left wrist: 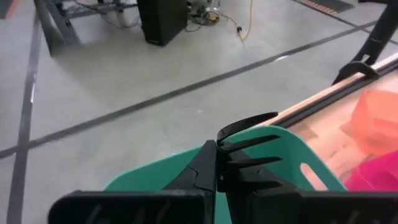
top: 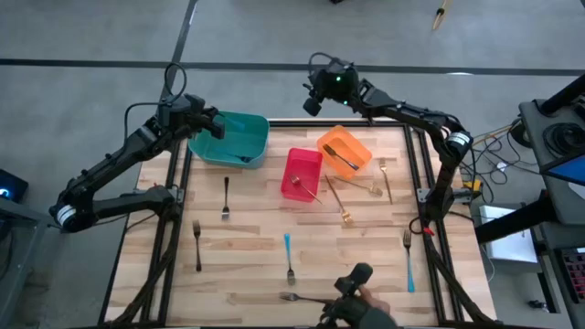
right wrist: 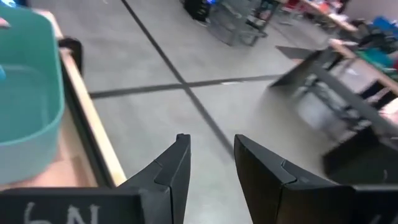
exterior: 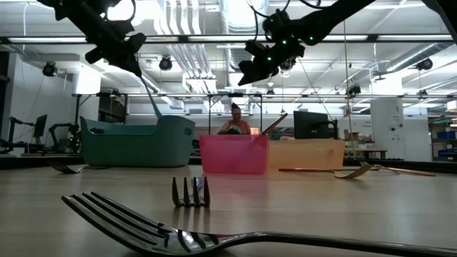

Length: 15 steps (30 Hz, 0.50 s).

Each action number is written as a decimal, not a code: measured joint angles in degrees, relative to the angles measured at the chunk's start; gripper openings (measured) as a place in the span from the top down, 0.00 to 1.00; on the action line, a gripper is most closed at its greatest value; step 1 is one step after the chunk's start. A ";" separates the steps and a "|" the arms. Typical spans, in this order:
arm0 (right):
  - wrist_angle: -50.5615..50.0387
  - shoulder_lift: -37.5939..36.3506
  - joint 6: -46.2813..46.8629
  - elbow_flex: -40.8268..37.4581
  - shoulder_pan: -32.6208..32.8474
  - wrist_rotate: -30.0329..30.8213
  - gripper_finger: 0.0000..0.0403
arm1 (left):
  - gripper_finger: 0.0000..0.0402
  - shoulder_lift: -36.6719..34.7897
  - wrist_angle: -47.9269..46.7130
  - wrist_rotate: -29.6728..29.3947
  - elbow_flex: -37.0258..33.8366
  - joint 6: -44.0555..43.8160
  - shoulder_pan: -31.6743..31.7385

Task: Sort silverware by color (type)
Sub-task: Put the blue fork into the green bin

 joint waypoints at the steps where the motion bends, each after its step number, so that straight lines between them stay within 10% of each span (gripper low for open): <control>1: 0.01 0.00 0.77 0.00 -0.86 -2.02 0.71 | 1.00 -0.03 -0.13 0.77 0.00 -0.17 0.12; 15: 8.88 0.02 22.35 0.00 -12.22 -11.48 0.71 | 1.00 5.76 -5.49 16.28 0.00 -10.13 4.50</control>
